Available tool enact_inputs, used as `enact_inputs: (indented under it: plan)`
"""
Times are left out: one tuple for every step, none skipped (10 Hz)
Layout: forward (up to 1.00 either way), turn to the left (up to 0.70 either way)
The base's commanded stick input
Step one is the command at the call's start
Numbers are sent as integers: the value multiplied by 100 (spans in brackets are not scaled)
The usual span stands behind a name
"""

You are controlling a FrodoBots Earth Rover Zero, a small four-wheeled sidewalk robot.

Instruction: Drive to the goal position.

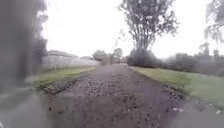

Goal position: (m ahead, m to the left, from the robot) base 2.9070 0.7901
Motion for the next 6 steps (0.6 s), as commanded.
enact_inputs:
  plan:
    - [85, -21]
    - [85, -29]
    - [85, -34]
    - [85, -34]
    - [85, -27]
    - [85, -17]
